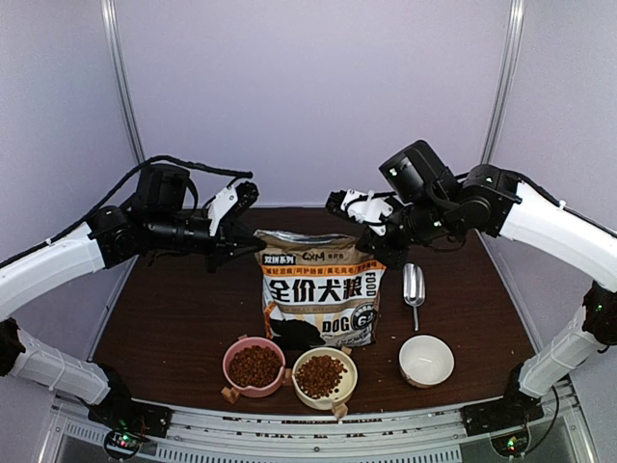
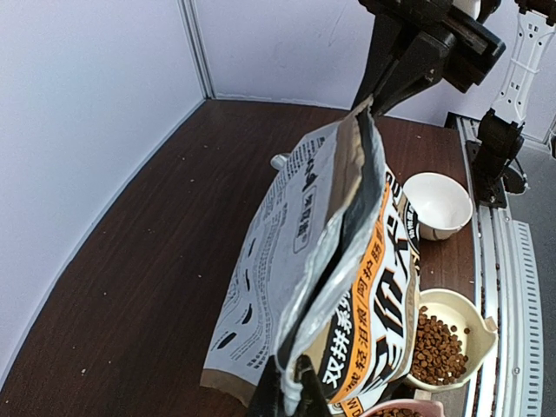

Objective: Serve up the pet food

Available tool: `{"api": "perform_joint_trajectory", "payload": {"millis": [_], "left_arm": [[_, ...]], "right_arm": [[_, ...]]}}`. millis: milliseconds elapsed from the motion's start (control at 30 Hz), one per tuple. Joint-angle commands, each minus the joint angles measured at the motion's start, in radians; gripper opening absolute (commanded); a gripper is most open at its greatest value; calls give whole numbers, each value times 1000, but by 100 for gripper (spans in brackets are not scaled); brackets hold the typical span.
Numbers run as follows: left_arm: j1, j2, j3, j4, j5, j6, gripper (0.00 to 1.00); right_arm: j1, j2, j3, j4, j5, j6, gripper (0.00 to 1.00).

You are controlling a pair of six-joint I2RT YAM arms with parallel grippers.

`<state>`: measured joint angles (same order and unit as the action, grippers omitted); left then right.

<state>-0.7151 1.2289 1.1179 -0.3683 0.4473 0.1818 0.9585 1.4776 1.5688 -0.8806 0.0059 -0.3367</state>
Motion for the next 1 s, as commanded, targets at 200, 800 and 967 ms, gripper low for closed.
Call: {"api": "perform_joint_trajectory", "payload": {"millis": [200, 800, 967], "left_arm": [[8, -10, 11, -12, -7, 10, 19], [7, -42, -1, 4, -39, 3, 59], [8, -74, -16, 34, -46, -18, 73]], "right_arm": [[29, 28, 29, 11, -21, 16, 14], [61, 83, 68, 14, 59, 0, 0], [61, 59, 54, 36, 31, 12, 0]]}}
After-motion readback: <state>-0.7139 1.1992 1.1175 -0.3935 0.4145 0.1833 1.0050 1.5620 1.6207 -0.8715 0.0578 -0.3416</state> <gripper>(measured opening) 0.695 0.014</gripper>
